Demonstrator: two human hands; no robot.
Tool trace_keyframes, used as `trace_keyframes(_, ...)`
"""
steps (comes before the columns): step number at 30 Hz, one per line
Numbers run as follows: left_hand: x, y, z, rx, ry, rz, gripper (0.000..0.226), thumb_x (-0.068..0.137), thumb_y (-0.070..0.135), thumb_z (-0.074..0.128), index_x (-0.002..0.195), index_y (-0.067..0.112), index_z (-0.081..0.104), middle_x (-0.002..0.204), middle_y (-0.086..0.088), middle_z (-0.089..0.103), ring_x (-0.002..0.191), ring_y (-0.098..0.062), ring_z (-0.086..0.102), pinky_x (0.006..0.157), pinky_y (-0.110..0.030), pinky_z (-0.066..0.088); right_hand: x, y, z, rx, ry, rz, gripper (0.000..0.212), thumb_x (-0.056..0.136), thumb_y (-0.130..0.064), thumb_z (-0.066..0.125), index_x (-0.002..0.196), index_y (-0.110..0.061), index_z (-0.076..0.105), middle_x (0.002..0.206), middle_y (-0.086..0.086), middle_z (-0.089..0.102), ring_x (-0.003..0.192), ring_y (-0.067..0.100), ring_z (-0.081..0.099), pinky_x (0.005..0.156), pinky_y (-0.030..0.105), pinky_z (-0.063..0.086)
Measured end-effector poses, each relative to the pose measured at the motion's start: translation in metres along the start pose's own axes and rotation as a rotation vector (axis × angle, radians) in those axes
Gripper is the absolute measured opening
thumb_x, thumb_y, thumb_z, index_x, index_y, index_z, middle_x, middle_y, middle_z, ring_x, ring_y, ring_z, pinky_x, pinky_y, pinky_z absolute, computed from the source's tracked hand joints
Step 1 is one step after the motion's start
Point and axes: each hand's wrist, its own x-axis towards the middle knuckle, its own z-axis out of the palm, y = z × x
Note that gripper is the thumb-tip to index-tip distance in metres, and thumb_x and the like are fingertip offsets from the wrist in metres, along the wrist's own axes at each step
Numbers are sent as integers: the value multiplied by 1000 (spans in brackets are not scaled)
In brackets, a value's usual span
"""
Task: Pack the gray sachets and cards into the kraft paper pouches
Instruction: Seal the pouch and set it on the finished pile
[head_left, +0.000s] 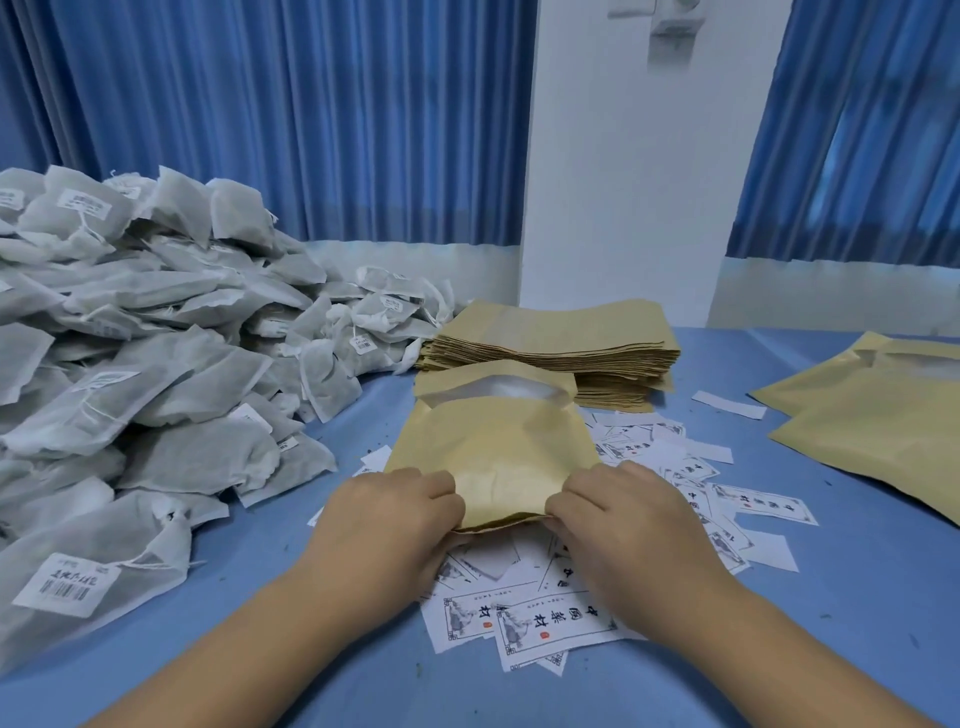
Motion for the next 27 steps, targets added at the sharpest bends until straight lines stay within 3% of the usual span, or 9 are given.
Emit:
trace_keyframes(4,4,3,-2,-16,10,-68,30,58,23,88,58,17,59,60,5,53,48,-20,53,35,-23,24,1,1,-4,22,30,-33,6,72,-9,71,69,-14,71,63,-1,60,53,23,54,48,30,44)
trace_keyframes(8,13,15,-4,-29,26,-65,29,58,33,88,73,21,66,68,7,58,55,-18,58,38,-25,31,5,-5,-4,-12,38,-53,11,65,-5,71,64,-16,68,57,-3,54,49,22,47,47,28,40)
trace_keyframes(14,27,28,3,-14,67,10,30,52,20,87,55,17,57,56,5,50,46,-20,51,42,-19,21,1,-2,-5,39,27,-40,5,74,-8,68,71,-12,70,61,1,57,52,23,51,48,29,42)
trace_keyframes(19,25,35,7,-95,58,0,20,64,24,78,66,17,60,66,3,55,54,-21,53,36,-28,39,3,-2,-6,39,58,-44,12,71,-7,72,63,-13,66,56,0,53,52,23,48,47,29,40)
trace_keyframes(24,26,35,8,-127,102,-5,22,68,24,78,58,16,59,59,4,52,49,-20,52,35,-23,35,1,1,-10,142,-33,-13,18,84,-26,64,71,-14,69,65,-2,58,61,22,54,52,28,44)
trace_keyframes(27,24,26,5,-181,144,-71,23,79,33,58,64,17,63,64,5,56,54,-20,56,41,-21,33,-1,11,-15,153,-20,31,5,78,-18,72,74,-15,73,66,-1,58,60,23,55,47,28,44)
